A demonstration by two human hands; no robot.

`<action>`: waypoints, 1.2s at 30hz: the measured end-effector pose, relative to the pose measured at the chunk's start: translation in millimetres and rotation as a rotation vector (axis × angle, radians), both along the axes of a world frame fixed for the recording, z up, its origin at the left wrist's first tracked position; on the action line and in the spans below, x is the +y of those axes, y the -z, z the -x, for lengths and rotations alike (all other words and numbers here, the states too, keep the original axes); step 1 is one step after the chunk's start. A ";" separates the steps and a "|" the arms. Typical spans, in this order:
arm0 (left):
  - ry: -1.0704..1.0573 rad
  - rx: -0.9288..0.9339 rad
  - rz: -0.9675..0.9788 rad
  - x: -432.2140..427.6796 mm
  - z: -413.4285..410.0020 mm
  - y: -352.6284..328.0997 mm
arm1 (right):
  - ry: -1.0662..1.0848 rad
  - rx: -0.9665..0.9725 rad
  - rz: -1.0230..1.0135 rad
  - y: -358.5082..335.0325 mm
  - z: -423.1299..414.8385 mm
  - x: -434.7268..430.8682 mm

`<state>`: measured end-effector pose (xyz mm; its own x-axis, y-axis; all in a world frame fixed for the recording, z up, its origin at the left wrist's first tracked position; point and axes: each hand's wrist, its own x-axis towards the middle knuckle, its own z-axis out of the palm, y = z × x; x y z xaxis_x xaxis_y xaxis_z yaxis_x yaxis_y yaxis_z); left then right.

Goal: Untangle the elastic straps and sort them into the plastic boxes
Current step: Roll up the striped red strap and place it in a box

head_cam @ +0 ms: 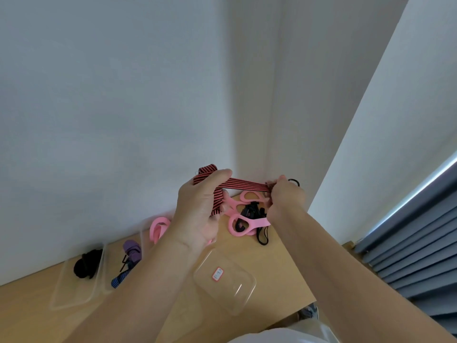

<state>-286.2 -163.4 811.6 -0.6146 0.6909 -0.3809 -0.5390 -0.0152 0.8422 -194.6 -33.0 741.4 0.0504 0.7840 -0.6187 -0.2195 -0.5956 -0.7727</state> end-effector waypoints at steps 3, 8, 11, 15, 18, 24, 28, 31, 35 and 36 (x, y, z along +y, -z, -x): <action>0.048 -0.057 -0.096 -10.4 6.3 -1.8 | 0.083 0.012 0.086 7.7 -15.6 13.0; 0.123 0.068 -0.035 -30.6 10.8 10.3 | 0.118 -0.011 0.010 14.2 -26.0 20.0; 0.102 0.106 0.070 -36.6 15.2 13.6 | 0.116 -0.036 -0.130 13.3 -24.2 20.6; 0.036 0.042 0.157 -33.5 29.5 12.1 | 0.050 -0.101 -0.271 10.7 -11.9 19.3; 0.043 -0.053 0.122 -29.1 39.0 6.4 | 0.033 -0.065 -0.167 14.5 -1.7 23.6; 0.059 -0.179 0.017 2.4 32.0 -12.8 | -0.150 -0.020 0.162 37.0 23.1 6.3; 0.060 -0.161 0.063 15.0 25.2 -11.4 | -0.168 0.109 0.281 43.9 34.6 -19.9; 0.026 -0.213 0.038 22.1 17.5 -14.8 | -0.248 0.255 0.340 38.8 42.2 -39.2; 0.021 -0.189 -0.036 33.1 11.3 -25.3 | -0.396 0.444 0.396 25.7 54.4 -59.9; 0.036 -0.157 -0.050 34.9 10.7 -26.7 | -0.425 0.488 0.392 21.0 56.8 -62.9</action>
<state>-296.9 -128.5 838.3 -0.5247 0.7318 -0.4350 -0.6650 -0.0333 0.7461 -251.4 -95.9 720.4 -0.5582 0.3931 -0.7307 -0.1723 -0.9164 -0.3613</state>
